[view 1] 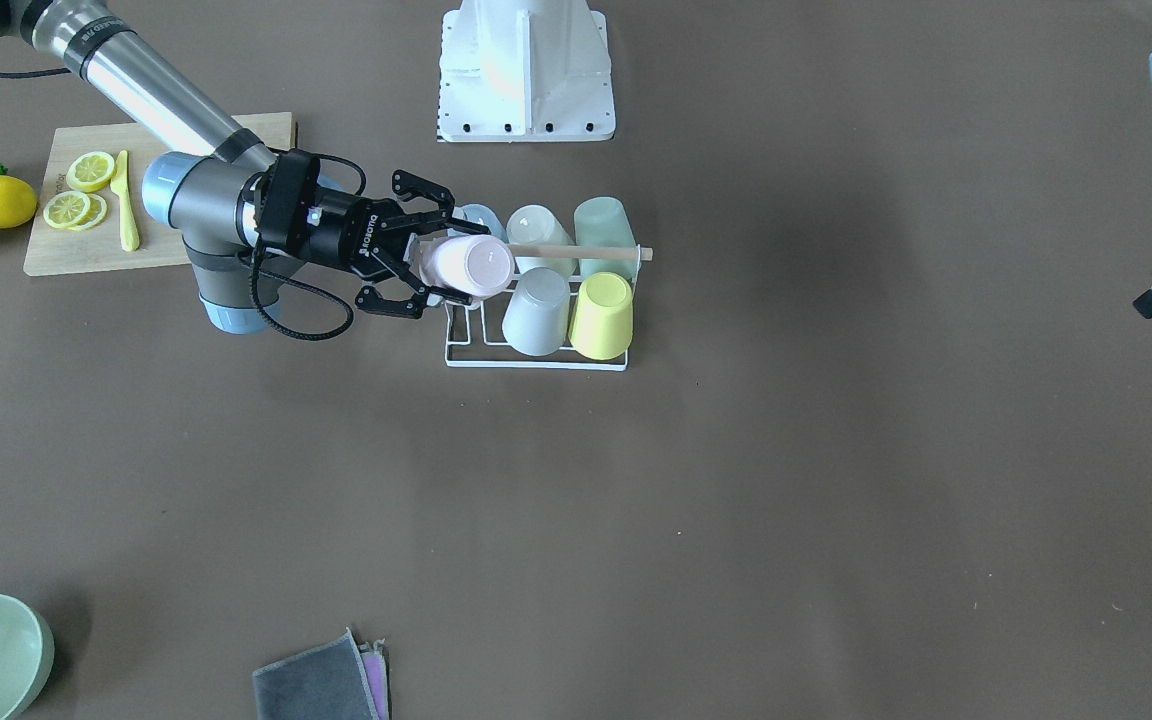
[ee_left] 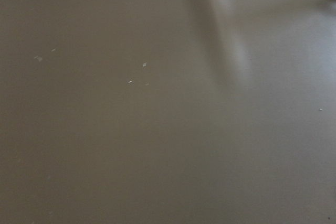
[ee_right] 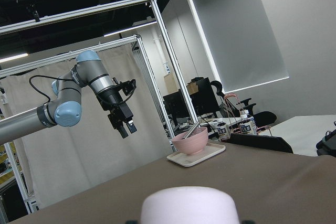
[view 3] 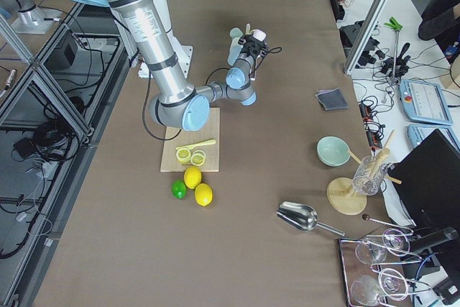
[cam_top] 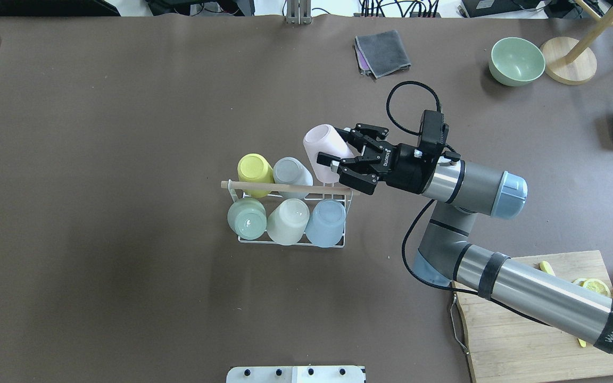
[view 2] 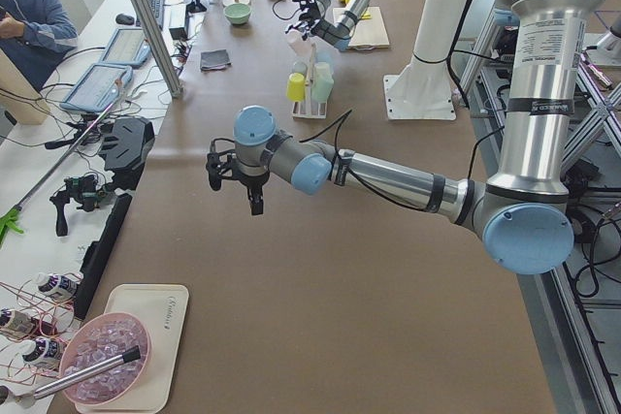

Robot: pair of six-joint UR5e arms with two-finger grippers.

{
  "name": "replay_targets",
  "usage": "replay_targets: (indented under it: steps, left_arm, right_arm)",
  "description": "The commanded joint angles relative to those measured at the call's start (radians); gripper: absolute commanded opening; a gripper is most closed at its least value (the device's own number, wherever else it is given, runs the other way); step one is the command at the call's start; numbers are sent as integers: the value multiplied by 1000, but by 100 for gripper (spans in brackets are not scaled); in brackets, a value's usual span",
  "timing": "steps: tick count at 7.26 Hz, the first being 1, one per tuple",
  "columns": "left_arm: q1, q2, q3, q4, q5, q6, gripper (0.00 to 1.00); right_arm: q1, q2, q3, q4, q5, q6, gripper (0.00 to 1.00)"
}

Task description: Place cup on cup holder

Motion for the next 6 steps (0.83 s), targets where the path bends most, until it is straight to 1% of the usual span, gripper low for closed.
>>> replay_targets:
  steps: [1, 2, 3, 4, 6]
  left_arm:
    - [-133, 48, 4, 333, -2, 366, 98]
    - [-141, 46, 10, 425, 46, 545, 98]
    - [-140, 46, 16, 453, 94, 626, 98]
    - [-138, 43, 13, 447, 90, 640, 98]
    - [-135, 43, 41, 439, 84, 649, 98]
  right_arm:
    - [-7, 0, -9, 11, 4, -16, 0]
    - [-7, 0, -10, 13, 4, -19, 0]
    - [-7, 0, -13, 13, 2, -22, 0]
    - [-8, 0, -18, 13, 4, -20, 0]
    - [-1, 3, -9, 13, 5, -14, 0]
